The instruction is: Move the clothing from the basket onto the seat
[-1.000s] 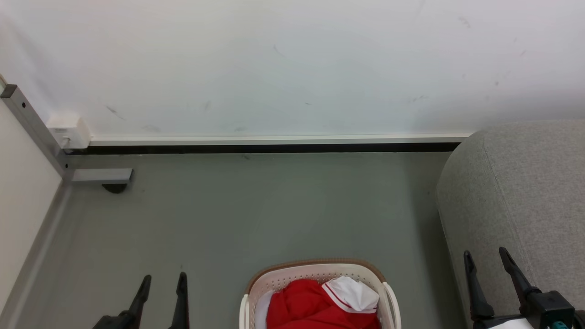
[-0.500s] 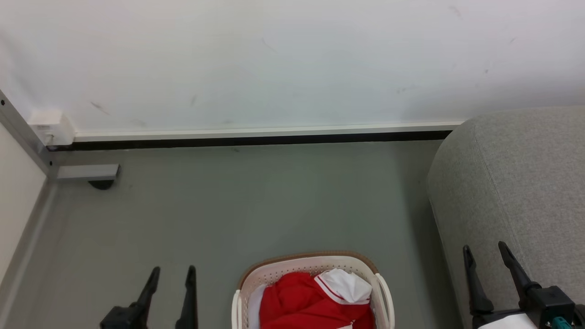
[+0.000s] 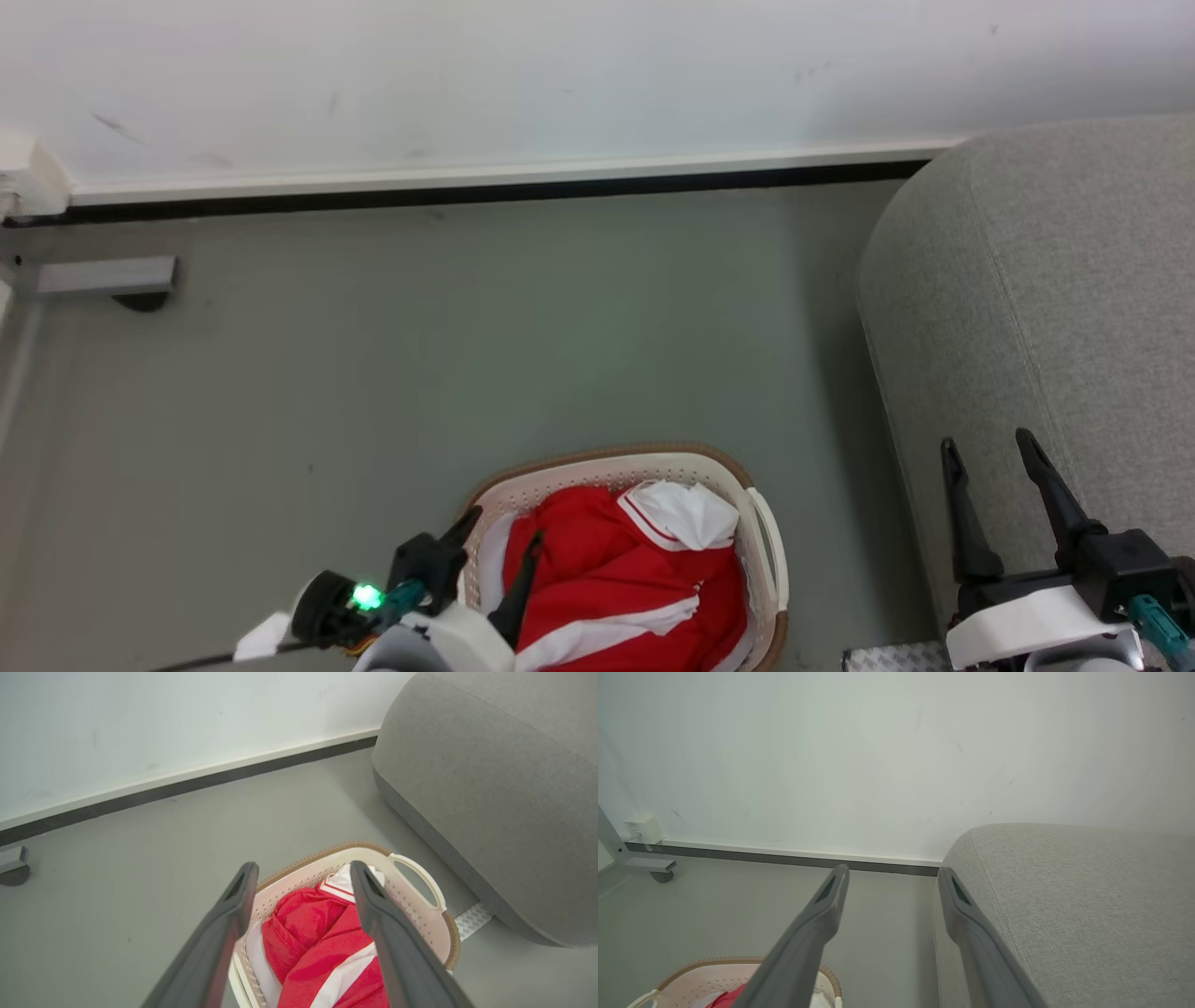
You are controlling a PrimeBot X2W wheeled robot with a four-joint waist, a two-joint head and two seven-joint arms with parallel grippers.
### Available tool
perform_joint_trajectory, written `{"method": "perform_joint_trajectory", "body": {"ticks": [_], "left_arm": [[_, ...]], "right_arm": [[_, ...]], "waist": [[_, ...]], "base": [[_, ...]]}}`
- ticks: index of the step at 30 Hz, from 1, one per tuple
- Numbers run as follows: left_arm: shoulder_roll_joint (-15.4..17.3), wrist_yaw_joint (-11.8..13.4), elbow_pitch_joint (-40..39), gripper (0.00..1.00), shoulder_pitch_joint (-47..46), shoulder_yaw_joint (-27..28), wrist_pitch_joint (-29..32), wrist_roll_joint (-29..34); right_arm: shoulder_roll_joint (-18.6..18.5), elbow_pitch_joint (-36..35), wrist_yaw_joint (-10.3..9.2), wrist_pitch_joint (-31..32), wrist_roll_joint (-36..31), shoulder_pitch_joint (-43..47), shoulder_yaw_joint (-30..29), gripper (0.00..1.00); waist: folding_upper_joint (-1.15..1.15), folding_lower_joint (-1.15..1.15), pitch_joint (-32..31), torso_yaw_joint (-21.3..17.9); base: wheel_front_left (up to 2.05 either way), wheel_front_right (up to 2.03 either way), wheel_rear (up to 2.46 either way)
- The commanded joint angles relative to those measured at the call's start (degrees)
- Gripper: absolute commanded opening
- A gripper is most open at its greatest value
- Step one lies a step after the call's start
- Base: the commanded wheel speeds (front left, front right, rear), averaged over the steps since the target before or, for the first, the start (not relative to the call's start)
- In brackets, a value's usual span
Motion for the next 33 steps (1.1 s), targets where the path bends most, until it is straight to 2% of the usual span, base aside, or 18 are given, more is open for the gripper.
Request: {"method": "perform_joint_trajectory", "body": {"ticks": [1,9,16,24,33], "left_arm": [[0.4,-0.2,2.0,1.00,-2.2,-1.1,1.1,1.2],[0.1,-0.6,15.6,1.00,-12.0,-9.4,10.7,3.7],[0.0,0.2,24.6,1.00,-18.7,-13.5,17.9,4.2],[0.0,1.5,30.1,1.00,-25.7,-17.4,22.1,5.4],[0.0,1.5,35.5,1.00,-32.6,-20.5,24.5,6.4]], "right_arm": [[-0.2,-0.4,-0.12,0.0,-0.2,-1.1,0.3,1.00],[-0.3,-1.3,-0.12,0.0,0.6,-4.4,1.4,1.00],[-0.3,-2.4,-0.12,0.0,1.9,-6.8,1.7,1.00],[-0.2,-3.5,-0.12,0.0,3.5,-8.9,2.4,1.00],[-0.2,-5.1,-0.12,0.0,5.2,-11.9,3.2,1.00]], "waist": [[0.00,-0.01,2.6,-1.3],[0.00,-0.01,8.8,-4.0],[0.00,-0.01,13.7,-6.4],[0.00,-0.01,19.9,-7.9],[0.00,-0.01,27.2,-9.2]], "base": [[0.00,0.00,0.00],[0.00,0.00,0.00],[0.00,0.00,0.00],[0.00,0.00,0.00],[0.00,0.00,0.00]]}}
